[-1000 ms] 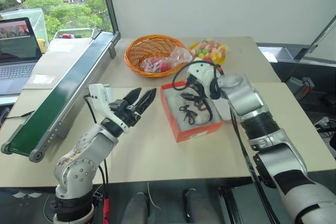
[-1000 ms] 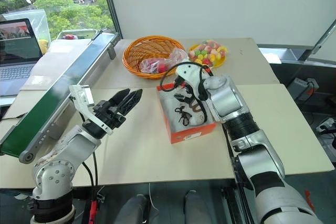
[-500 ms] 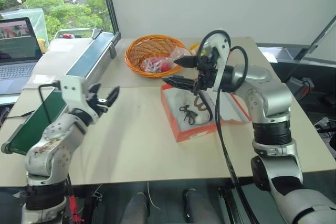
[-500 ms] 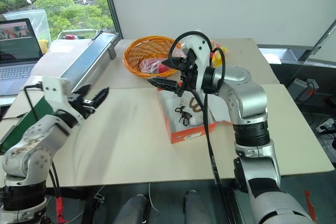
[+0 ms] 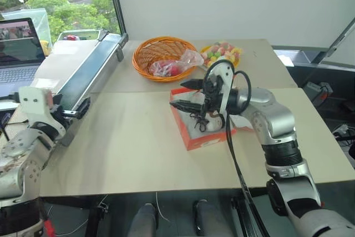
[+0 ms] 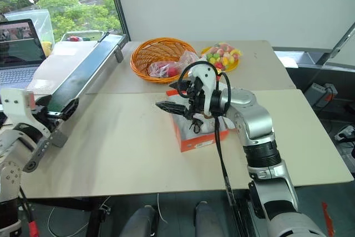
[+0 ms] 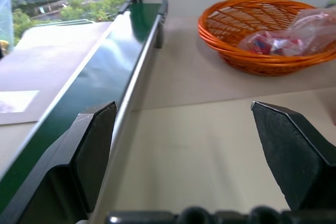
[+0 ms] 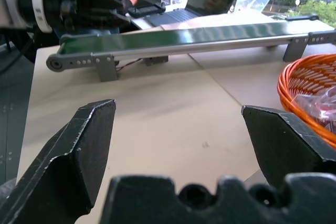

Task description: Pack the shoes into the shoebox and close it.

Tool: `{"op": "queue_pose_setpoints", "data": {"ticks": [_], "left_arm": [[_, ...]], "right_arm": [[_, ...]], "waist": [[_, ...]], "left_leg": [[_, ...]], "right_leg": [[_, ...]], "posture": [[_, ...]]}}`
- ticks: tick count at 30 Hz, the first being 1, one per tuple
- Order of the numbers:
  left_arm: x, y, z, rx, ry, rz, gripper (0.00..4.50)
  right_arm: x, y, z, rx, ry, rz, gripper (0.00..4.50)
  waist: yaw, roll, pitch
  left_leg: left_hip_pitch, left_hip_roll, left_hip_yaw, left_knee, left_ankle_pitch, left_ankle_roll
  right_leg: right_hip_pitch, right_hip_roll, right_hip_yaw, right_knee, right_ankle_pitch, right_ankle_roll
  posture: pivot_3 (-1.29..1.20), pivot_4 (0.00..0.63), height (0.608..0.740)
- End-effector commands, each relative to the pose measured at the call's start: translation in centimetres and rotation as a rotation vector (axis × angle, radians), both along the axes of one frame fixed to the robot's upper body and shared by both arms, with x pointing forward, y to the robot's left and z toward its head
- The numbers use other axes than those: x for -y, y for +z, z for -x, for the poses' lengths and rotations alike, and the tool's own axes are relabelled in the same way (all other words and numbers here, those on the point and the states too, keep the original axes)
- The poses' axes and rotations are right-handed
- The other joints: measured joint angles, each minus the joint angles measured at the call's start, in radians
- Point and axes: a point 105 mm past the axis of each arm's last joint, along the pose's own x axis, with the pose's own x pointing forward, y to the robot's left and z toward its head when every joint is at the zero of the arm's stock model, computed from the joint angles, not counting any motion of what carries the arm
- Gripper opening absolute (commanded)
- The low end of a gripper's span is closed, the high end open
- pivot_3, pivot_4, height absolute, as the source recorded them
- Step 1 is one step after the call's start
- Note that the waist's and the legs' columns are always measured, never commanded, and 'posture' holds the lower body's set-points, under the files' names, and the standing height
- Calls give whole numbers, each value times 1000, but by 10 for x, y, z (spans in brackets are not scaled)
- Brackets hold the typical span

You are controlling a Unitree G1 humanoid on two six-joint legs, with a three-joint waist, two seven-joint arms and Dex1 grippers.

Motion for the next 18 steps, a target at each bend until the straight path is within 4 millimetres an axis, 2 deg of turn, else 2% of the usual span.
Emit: {"op": "queue_pose_setpoints", "data": {"ticks": [1, 5, 10, 18], "left_arm": [[-11, 15, 6, 47, 16, -22, 4386], [-5, 9, 4, 36, -23, -19, 4386], [4, 5, -2, 30, -46, -24, 4386], [5, 5, -11, 17, -34, -126, 4386]], "right_arm": [[-4, 9, 0, 59, -14, -25, 4500], [-15, 9, 6, 24, 38, -58, 4500], [-25, 8, 4, 42, 36, -79, 4500], [-23, 6, -11, 59, -106, -120, 4500]], "waist": [[0, 0, 0], [0, 0, 0], [0, 0, 0], [0, 0, 0]], "left_leg": [[0, 0, 0, 0, 0, 0], [0, 0, 0, 0, 0, 0], [0, 0, 0, 0, 0, 0], [0, 0, 0, 0, 0, 0]], "right_leg": [[0, 0, 0, 0, 0, 0], [0, 0, 0, 0, 0, 0], [0, 0, 0, 0, 0, 0], [0, 0, 0, 0, 0, -1]], "posture": [[0, 150, 740], [0, 150, 740], [0, 150, 740], [0, 150, 740]]}}
